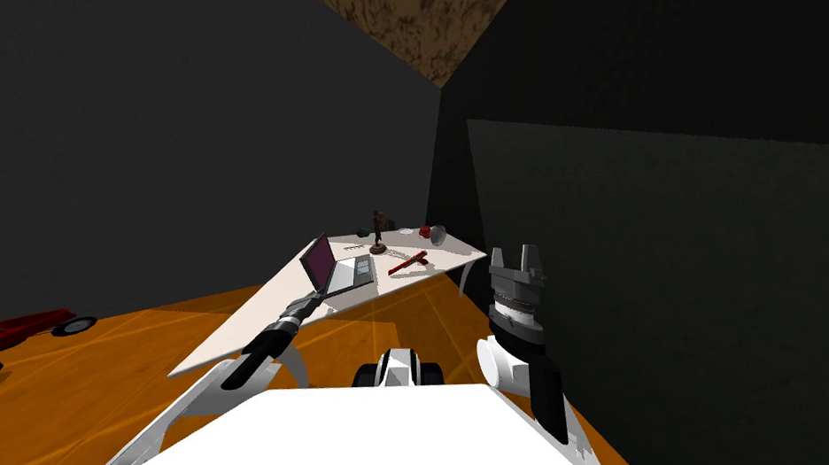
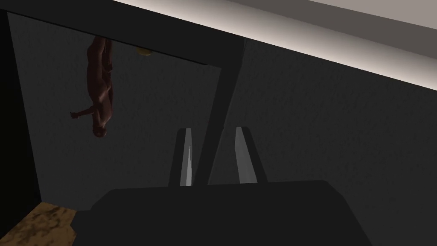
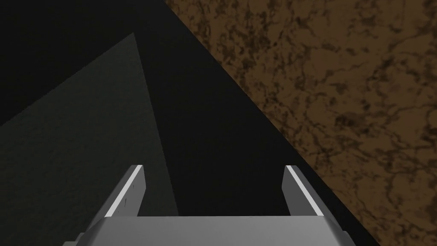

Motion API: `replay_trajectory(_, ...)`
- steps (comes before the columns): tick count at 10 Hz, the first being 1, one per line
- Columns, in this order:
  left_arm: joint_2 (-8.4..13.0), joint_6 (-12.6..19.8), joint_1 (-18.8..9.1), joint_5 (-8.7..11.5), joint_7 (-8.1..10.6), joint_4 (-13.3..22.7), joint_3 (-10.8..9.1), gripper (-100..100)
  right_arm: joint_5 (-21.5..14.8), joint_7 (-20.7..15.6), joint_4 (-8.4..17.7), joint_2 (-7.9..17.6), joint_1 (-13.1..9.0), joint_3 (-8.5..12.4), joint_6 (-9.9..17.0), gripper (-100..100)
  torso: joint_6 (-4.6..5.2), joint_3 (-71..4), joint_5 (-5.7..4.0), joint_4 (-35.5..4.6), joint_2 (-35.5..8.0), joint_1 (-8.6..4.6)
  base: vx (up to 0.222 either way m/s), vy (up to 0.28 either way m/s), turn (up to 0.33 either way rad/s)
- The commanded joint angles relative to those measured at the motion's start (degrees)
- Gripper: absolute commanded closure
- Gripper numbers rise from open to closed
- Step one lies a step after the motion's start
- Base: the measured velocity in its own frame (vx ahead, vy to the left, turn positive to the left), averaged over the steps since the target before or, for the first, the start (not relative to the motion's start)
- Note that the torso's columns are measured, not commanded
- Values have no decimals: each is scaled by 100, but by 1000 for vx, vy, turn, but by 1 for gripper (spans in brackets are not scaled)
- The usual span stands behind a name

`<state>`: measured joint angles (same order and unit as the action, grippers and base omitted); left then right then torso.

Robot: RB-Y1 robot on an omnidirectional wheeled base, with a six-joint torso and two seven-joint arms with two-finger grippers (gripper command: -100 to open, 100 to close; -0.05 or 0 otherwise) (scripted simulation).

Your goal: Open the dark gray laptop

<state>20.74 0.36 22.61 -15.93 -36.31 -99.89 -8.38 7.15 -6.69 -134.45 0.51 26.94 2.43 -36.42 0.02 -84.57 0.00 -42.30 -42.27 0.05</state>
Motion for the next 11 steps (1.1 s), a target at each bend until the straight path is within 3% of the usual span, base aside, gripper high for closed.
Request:
replay_trajectory(1, -14, 94, 18, 306, -443, -74, 15, 100, 0, 0, 0, 0, 1, 0, 0, 0, -5, -2, -1, 0, 2, -3, 24, -8, 41)
replay_trajectory(2, -14, 94, 18, 306, -610, -74, 15, 100, 0, 0, 0, 0, 0, 0, 0, 0, -1, -3, 1, 2, 5, -1, 8, -4, 5)
replay_trajectory(3, -14, 94, 18, 306, -656, -74, 15, 100, 0, 0, 0, 0, 0, 0, 0, 0, 4, -3, 3, 3, 5, 1, 0, 0, 0)
replay_trajectory(4, -32, 189, 41, 588, -886, -147, 33, 100, 0, 0, 0, 0, 0, 0, 0, 0, 5, -2, 5, 4, 4, 0, 18, -3, 45)
replay_trajectory(6, -32, 189, 41, 607, -1204, -147, 33, 100, 0, 0, 0, 0, 0, 0, 0, 0, 0, -3, 2, 4, 3, -8, 17, -9, 25)
replay_trajectory(7, -49, 283, 64, 879, -1368, -220, 52, 100, 0, 0, 0, 0, 0, 0, 0, 0, 5, 0, 2, 2, 0, -8, 22, -7, 54)
replay_trajectory(10, -49, 283, 64, 909, -1815, -220, 52, 100, 0, 0, 0, 0, 0, 0, 0, 0, 9, -1, 2, 2, 2, -7, 10, -6, 12)
replay_trajectory(11, -66, 378, 87, 1193, -2005, -293, 70, 100, 0, 0, 0, 0, 0, 0, 0, 0, 8, -1, 2, 2, 2, -6, 15, -10, 43)
